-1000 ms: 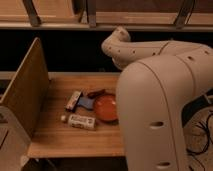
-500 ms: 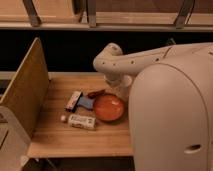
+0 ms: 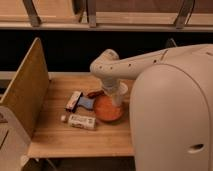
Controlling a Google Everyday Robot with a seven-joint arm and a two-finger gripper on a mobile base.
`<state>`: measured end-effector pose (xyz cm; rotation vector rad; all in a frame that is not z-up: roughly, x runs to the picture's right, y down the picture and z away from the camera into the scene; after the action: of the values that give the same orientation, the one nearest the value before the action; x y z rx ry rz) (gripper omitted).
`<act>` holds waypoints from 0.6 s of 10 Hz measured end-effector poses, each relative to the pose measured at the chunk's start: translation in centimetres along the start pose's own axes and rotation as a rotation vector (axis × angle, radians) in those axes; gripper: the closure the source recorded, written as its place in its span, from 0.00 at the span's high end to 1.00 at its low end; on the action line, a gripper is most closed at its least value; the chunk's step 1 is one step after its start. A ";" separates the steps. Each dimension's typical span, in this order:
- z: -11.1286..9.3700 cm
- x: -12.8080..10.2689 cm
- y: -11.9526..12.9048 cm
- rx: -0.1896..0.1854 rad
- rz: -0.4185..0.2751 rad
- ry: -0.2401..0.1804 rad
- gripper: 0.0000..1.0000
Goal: Place the ceramic cup in the ceramic bowl
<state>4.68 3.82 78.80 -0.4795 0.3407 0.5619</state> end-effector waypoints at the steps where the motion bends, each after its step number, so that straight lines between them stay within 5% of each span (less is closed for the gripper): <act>1: 0.4 -1.0 0.5 -0.014 -0.024 -0.007 0.00; 6: 1.7 -4.6 2.7 -0.056 -0.124 -0.027 0.00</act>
<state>-0.21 4.74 81.32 -0.5431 0.2677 0.4578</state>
